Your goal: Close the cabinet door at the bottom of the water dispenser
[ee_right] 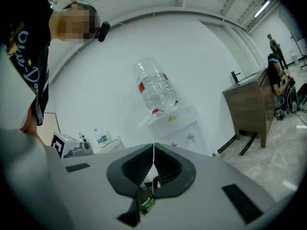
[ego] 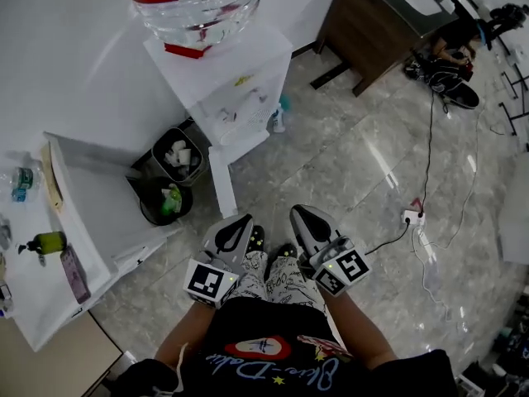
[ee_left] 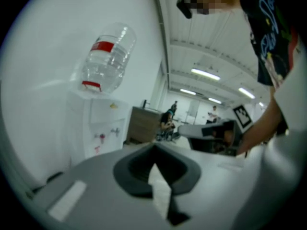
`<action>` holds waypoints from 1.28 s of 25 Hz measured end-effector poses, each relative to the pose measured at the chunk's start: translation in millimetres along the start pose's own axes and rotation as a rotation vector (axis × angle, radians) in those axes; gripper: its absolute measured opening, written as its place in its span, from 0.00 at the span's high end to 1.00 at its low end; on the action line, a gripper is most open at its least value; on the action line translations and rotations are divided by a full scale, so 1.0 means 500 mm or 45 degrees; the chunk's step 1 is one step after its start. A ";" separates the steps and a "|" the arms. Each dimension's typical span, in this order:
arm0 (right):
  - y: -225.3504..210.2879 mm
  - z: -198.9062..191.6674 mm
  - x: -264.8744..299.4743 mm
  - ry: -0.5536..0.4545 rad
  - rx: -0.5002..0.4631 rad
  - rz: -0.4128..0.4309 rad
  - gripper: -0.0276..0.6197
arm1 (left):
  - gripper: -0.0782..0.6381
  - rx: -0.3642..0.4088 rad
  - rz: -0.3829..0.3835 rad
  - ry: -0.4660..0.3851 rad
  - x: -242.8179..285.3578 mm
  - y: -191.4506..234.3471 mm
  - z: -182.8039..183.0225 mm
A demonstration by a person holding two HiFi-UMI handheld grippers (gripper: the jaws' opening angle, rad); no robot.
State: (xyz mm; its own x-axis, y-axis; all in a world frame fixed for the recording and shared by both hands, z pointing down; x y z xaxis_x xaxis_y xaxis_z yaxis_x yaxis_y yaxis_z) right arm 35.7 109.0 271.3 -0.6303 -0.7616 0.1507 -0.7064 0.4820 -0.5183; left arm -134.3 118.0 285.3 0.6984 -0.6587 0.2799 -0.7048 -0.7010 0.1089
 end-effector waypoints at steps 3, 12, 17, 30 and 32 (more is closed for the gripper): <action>-0.050 -0.063 0.031 0.088 0.033 -0.002 0.93 | 0.90 -0.105 0.000 0.082 0.049 0.008 -0.071; -0.207 -0.269 0.151 0.265 -0.022 0.041 0.93 | 0.90 -0.037 0.044 0.230 0.200 0.074 -0.314; -0.277 -0.392 0.215 0.372 -0.065 0.157 0.93 | 0.90 0.105 0.208 0.400 0.209 0.172 -0.495; -0.340 -0.524 0.286 0.368 0.055 0.192 0.93 | 0.90 -0.066 0.616 0.633 0.100 0.281 -0.769; -0.348 -0.521 0.286 0.354 0.065 0.182 0.93 | 0.90 -0.052 0.596 0.646 0.112 0.284 -0.784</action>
State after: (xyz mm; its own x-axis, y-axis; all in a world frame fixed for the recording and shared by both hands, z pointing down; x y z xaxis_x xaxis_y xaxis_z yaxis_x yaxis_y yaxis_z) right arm -15.3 29.0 602.4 -0.7910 -0.5364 0.2942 -0.5916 0.5480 -0.5914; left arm -243.7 88.7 690.3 0.1824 -0.6733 0.7165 -0.9288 -0.3570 -0.0991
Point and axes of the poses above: the fingertips, and each gripper's own axes: x forward along the fingers, y to its left, z out of its top, the point moved 6 cm from there along -x, backward along the fingers, and after that the axes turned 7 degrees about x, right-handed, at the moved point
